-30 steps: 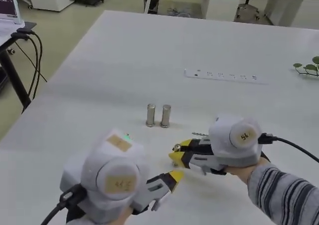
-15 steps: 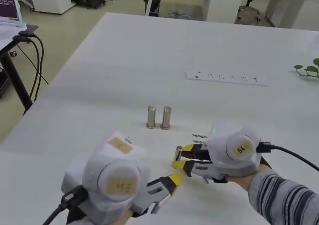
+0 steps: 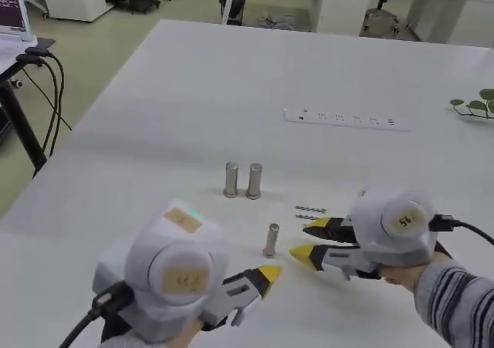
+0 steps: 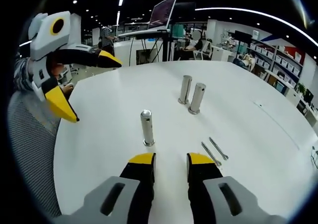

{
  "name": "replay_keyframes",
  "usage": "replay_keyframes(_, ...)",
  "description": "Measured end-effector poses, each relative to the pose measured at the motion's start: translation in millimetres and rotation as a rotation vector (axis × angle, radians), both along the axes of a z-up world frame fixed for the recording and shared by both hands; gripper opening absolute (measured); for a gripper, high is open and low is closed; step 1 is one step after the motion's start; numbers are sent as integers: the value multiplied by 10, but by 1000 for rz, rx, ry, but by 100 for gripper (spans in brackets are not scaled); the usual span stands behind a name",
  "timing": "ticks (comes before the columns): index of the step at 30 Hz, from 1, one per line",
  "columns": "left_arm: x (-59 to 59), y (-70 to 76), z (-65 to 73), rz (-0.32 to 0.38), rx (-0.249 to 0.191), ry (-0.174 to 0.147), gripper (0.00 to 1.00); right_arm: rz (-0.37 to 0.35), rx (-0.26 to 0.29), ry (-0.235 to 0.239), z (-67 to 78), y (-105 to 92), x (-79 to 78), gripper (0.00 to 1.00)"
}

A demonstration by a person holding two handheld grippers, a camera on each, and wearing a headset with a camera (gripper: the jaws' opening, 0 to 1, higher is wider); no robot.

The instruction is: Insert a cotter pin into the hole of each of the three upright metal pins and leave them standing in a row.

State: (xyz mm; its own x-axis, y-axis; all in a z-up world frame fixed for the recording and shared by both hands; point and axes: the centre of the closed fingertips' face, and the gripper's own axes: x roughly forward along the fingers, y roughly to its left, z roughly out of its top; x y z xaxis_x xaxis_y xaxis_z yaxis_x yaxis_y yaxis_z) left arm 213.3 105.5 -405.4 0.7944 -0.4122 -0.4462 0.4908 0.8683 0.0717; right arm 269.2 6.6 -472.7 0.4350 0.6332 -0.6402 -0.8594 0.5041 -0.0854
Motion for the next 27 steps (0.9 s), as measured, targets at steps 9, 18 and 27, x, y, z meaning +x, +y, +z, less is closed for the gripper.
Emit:
replay_keyframes(9, -5, -20, 9, -3, -30, 8, 74, -84, -64, 65, -46, -257, 260, 15)
replay_keyframes(18, -11, -8, -5, -4, -18, 12, 74, -75, -130, 130, -153, -250, 357, 9)
replay_keyframes(27, -10, 11, -15, 0, -16, 19, 72, -85, -156, 162, -224, -261, 376, 4)
